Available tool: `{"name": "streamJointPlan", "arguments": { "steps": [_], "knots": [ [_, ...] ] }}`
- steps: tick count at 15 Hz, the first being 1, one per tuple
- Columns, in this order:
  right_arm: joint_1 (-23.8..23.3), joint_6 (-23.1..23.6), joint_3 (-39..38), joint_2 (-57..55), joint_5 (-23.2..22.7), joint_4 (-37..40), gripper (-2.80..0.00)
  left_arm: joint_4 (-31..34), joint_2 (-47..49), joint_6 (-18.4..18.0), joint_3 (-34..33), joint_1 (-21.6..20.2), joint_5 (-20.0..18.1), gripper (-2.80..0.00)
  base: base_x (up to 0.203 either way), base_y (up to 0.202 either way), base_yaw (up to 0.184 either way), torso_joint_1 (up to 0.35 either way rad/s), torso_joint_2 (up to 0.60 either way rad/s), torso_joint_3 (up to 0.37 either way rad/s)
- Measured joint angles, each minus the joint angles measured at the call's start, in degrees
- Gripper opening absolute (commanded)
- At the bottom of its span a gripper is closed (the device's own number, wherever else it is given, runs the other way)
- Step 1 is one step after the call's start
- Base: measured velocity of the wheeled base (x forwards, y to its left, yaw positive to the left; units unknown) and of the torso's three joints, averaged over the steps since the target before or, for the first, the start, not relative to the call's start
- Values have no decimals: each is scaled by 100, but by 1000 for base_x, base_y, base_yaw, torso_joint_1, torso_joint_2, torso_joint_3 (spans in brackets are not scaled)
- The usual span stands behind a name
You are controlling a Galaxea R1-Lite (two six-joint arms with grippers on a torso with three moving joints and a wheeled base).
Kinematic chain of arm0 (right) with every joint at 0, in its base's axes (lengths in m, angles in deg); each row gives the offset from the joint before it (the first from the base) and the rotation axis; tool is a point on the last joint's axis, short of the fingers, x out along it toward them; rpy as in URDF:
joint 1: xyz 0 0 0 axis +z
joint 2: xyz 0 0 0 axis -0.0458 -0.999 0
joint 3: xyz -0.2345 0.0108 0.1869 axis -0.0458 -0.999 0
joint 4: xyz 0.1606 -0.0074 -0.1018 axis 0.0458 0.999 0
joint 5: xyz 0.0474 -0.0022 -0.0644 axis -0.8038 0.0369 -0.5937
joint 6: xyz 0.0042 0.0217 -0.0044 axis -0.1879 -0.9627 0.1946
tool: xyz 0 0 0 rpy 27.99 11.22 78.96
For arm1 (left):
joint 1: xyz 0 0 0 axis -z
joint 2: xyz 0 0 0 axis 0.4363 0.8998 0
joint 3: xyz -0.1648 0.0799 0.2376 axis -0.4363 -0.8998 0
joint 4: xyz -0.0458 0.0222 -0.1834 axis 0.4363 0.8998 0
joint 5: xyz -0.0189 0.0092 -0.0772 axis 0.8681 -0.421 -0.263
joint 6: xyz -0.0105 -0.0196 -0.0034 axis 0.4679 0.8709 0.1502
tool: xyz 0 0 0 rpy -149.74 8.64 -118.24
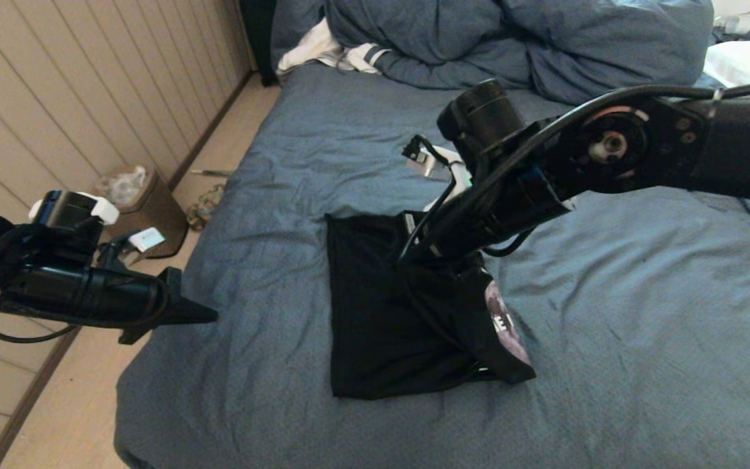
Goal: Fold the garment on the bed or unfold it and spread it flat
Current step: Fold the black T-shirt
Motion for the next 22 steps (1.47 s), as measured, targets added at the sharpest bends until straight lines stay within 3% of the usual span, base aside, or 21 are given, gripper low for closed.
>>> {"name": "streamJointPlan", "arguments": {
  "steps": [14,15,22],
  "knots": [
    [587,59,108,-488,6,-636,-280,-11,138,6,89,-17,27,-280,0,0,0,0,0,0],
    [587,59,108,-501,9,-638,0,-11,148,9,94,-20,27,-280,0,0,0,0,0,0],
    [624,146,57,-537,30,-631,0,-11,183,6,94,-20,27,-280,0,0,0,0,0,0]
  ]
}}
